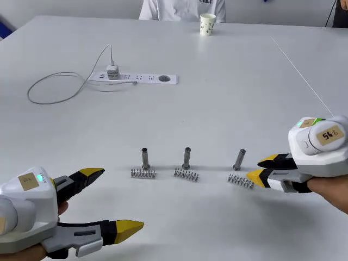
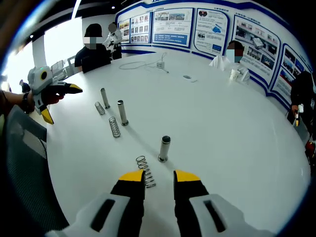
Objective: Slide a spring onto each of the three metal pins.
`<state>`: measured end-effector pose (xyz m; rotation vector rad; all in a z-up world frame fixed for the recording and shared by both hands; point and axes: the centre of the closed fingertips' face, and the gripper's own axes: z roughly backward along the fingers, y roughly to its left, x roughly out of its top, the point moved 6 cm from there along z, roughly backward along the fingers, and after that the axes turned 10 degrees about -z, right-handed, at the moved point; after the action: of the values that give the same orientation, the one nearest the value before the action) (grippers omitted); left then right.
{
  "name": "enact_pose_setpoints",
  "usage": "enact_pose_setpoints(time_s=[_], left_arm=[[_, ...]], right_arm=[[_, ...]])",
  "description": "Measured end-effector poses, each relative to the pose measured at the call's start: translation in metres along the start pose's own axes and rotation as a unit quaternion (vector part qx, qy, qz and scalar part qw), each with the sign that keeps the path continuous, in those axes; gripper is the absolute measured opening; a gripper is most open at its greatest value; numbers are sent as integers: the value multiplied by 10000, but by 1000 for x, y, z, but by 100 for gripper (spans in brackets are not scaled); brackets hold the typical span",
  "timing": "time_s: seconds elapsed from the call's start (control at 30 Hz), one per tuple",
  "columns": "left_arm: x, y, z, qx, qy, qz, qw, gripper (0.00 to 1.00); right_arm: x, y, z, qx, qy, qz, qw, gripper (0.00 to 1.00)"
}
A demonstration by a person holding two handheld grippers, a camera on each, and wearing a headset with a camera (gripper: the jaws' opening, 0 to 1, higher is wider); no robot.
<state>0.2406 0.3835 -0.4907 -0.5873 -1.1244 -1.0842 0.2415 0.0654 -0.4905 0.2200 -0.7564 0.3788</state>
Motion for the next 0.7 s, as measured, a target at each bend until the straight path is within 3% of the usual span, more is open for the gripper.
enact_pose_setpoints(time_s=[0.7], left_arm=[[-2, 0, -2, 4, 45, 41, 10000, 85]], right_arm=[[-16, 3, -9, 252, 256, 114, 9993, 23]])
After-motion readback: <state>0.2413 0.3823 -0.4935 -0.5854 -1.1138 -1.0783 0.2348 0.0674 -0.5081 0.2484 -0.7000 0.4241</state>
